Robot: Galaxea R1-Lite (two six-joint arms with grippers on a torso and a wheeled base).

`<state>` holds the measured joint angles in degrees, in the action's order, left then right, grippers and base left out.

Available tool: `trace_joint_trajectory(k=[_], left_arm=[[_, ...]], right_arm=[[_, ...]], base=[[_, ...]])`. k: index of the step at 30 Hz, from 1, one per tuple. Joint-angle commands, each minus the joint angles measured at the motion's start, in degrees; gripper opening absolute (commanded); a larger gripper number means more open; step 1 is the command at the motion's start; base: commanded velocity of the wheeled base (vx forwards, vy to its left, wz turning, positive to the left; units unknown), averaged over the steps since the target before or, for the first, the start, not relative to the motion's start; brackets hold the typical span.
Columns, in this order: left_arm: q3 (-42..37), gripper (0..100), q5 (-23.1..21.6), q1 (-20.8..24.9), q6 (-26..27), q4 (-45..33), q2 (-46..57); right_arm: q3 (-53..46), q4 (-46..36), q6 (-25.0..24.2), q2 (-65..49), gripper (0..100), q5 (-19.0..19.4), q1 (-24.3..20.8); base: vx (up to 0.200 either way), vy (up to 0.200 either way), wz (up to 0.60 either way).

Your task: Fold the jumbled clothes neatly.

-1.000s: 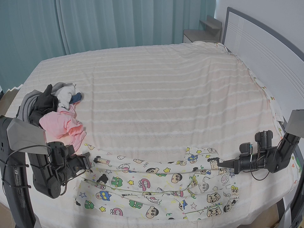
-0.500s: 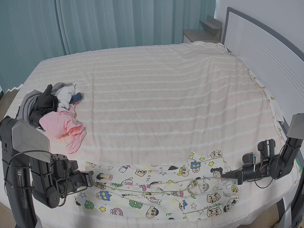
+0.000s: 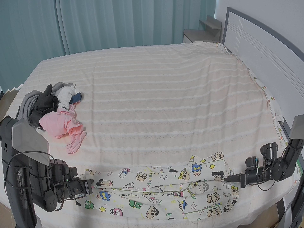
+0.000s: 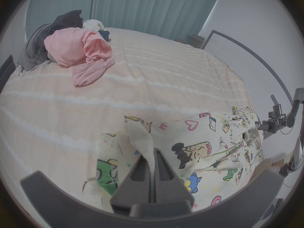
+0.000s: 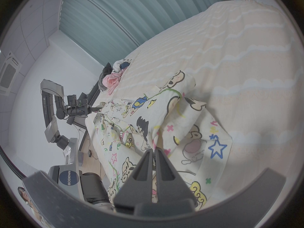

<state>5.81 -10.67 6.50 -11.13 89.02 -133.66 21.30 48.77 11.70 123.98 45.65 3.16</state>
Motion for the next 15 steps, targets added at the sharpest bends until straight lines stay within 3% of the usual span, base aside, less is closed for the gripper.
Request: trace_joint_trajectory(k=[1,15], left_arm=[[-0.8,0,0.0,-0.3,0.0,1.0,-0.6],[-1.9,0,0.1,-0.3,0.1,1.0,-1.9]], right_arm=[[-1.2,0.0,0.3,0.2,0,0.0,0.4],[0.6,0.4,-0.7,0.8,0,-0.6,0.4]], base=[[0.0,0.0,0.0],[0.0,0.0,0.0]])
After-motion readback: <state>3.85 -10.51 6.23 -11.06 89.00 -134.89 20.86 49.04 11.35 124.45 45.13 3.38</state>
